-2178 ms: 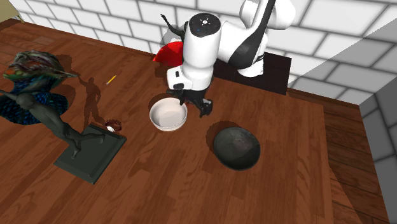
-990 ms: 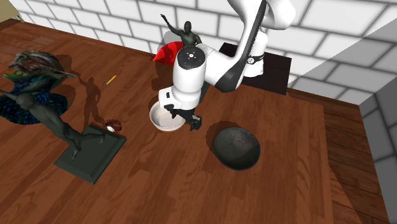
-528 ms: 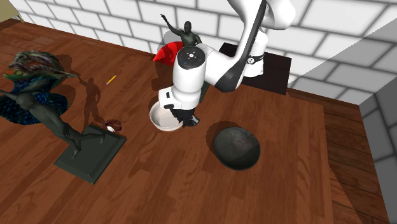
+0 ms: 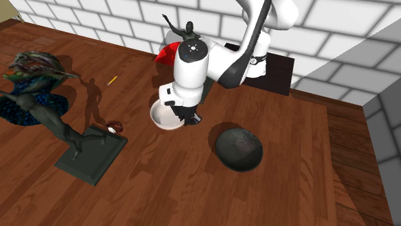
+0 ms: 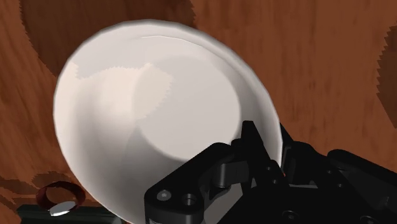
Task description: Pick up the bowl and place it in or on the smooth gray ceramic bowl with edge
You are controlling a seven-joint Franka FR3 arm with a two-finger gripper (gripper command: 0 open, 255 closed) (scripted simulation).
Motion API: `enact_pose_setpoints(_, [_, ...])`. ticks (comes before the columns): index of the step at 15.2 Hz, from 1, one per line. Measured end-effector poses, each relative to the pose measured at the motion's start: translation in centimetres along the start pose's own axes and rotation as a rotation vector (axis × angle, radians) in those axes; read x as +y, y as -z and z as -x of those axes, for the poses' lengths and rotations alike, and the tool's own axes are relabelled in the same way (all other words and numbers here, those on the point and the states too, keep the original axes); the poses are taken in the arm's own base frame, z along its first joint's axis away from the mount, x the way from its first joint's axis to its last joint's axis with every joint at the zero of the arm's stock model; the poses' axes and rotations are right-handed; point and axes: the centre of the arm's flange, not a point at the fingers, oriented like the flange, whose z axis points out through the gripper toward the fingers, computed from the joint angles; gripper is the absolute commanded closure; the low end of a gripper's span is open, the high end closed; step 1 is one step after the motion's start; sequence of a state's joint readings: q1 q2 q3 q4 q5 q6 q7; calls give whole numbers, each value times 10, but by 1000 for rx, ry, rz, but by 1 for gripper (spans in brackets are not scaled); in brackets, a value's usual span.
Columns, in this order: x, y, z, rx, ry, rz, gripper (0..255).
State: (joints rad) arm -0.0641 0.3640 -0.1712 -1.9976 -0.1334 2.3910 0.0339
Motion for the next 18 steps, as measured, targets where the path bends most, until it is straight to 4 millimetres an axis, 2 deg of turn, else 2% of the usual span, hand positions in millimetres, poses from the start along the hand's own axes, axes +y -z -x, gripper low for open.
enact_pose_setpoints(18, [15,93,-3,0,0,0,255])
